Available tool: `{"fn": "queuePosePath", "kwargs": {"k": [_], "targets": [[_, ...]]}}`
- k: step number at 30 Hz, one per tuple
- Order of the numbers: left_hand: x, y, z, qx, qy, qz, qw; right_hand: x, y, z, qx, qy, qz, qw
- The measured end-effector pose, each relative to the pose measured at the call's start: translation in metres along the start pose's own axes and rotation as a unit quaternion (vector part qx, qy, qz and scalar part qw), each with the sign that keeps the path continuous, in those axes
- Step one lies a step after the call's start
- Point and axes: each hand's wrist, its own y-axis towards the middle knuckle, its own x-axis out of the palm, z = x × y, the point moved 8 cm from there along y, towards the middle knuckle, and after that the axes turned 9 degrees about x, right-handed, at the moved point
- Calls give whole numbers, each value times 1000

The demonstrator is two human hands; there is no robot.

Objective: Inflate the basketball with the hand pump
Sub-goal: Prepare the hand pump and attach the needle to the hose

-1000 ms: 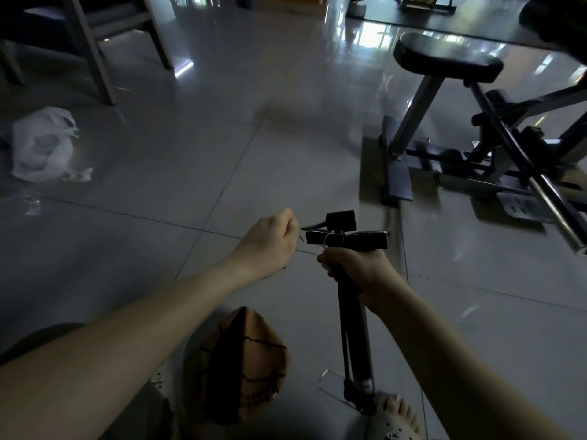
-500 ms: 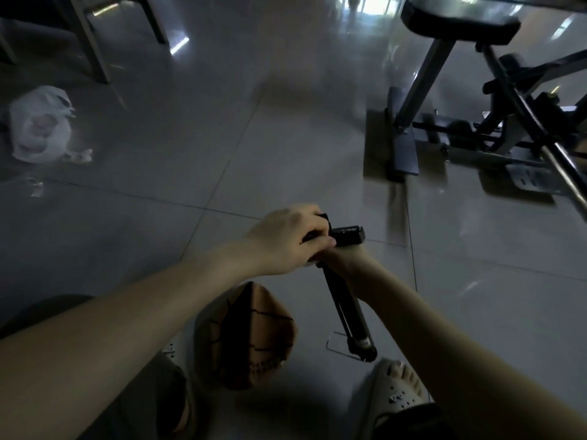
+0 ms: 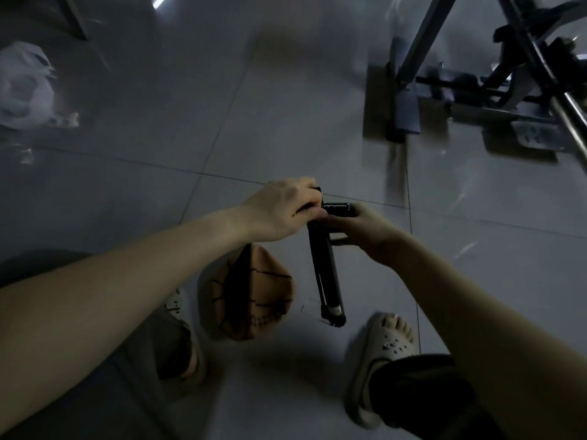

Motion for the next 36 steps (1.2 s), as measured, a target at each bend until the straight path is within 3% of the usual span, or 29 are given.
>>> {"fn": "queuePosePath", "kwargs": {"k": [2, 6, 10, 14, 19, 22, 24, 26, 29, 33, 36], "targets": [[11, -1, 3, 10, 7, -7, 1000, -8, -2, -2, -24, -106, 81, 991], [40, 0, 15, 42, 53, -31, 997, -15, -3, 0, -36, -341, 177, 923], [44, 5, 19, 52, 101, -12, 994, -13, -3, 9, -20, -428, 209, 879], [41, 9, 17, 29, 80, 9, 996, -17, -1, 15, 6, -438, 224, 871], [45, 3, -3, -96, -15, 23, 995, -32, 2, 29, 73, -373, 225, 897], [23, -12, -42, -210, -66, 81, 972, -68, -7, 37, 125, -279, 255, 917], [19, -25, -61, -247, -134, 76, 957, -70, -12, 35, 114, -303, 259, 910], [33, -36, -68, -267, -150, 36, 951, -53, -12, 34, 94, -371, 235, 894], [51, -50, -80, -320, -133, 14, 938, -30, -11, 27, 59, -500, 196, 841], [56, -64, -112, -435, -232, 77, 866, -19, -12, 22, 36, -597, 176, 782], [66, -55, -118, -450, -312, 108, 830, -13, -14, 31, 52, -633, 159, 756]]}}
